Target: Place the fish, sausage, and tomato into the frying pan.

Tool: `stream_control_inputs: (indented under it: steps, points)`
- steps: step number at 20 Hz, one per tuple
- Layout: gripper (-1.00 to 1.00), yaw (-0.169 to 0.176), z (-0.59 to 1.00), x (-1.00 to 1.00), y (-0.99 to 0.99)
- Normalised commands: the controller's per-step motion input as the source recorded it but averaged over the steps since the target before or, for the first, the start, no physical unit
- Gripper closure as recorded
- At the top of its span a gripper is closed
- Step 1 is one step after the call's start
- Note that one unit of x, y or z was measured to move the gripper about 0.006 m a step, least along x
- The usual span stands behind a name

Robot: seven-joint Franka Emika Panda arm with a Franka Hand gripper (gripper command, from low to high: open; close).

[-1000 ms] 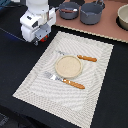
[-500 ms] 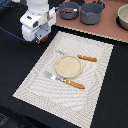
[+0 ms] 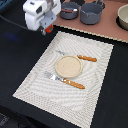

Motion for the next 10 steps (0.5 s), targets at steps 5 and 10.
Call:
stream_control_inputs:
  steps: [5, 10]
  points:
    - [1.0, -0.008, 0.87, 0.49, 0.81]
    - [1.0, 0.0, 0.58, 0.43, 0.93]
